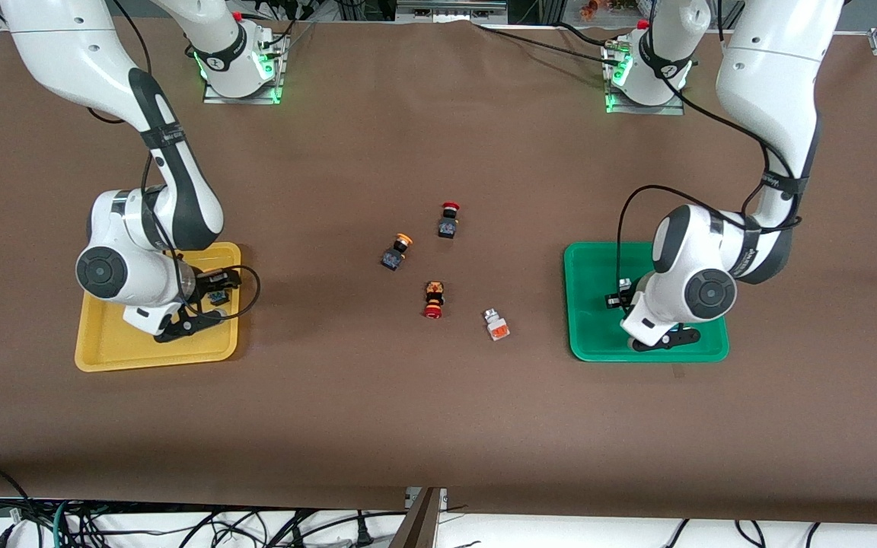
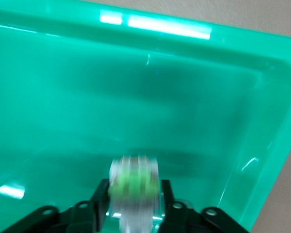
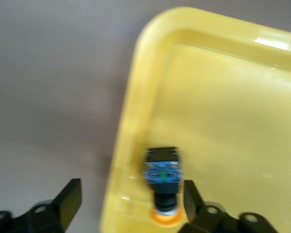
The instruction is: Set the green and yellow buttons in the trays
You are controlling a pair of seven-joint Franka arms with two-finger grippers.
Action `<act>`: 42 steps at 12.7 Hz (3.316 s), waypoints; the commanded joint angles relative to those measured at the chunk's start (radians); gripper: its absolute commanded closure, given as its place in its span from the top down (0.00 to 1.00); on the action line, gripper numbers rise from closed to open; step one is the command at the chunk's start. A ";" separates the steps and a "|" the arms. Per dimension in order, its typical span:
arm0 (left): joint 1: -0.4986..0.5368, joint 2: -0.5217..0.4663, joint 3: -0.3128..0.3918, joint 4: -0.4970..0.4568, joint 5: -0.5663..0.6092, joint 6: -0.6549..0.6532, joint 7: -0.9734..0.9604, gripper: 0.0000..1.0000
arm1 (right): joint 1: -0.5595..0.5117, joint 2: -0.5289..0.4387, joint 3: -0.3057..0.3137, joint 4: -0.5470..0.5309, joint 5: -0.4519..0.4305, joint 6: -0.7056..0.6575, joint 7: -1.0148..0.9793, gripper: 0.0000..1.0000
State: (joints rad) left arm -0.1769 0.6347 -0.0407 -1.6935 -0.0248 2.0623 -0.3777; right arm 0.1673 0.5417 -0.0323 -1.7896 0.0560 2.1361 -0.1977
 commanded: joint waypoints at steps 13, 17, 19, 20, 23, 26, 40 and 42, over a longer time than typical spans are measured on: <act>-0.288 0.195 -0.045 0.202 0.016 0.413 -0.213 1.00 | 0.288 0.121 0.273 0.002 0.048 0.284 1.066 0.91; -0.292 0.226 -0.045 0.204 0.016 0.476 -0.213 0.35 | 0.287 0.150 0.270 0.001 0.048 0.323 1.064 0.60; -0.286 0.217 -0.042 0.202 0.017 0.475 -0.210 0.10 | 0.276 0.140 0.261 -0.011 0.041 0.314 1.029 0.15; -0.282 0.211 -0.041 0.202 0.017 0.466 -0.207 0.06 | 0.273 0.109 0.240 -0.016 0.042 0.291 0.974 0.06; -0.245 0.094 -0.030 0.202 0.019 0.281 -0.201 0.07 | 0.273 -0.001 0.123 -0.008 0.041 0.067 0.759 0.06; -0.143 -0.015 -0.028 0.204 0.020 0.012 -0.080 0.09 | 0.273 -0.078 -0.076 -0.017 0.041 -0.080 0.345 0.07; 0.140 -0.223 -0.045 0.219 0.086 -0.295 0.447 1.00 | 0.273 -0.043 -0.281 -0.021 0.222 -0.057 -0.072 0.85; 0.140 -0.301 -0.047 0.311 0.083 -0.405 0.442 1.00 | 0.355 -0.103 -0.281 -0.014 0.222 -0.088 0.137 0.85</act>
State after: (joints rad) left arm -0.0357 0.4191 -0.0888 -1.4253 0.0429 1.7463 0.0661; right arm 0.4495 0.5047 -0.3093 -1.8039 0.2612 2.0919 -0.2159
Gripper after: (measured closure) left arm 0.000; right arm 0.145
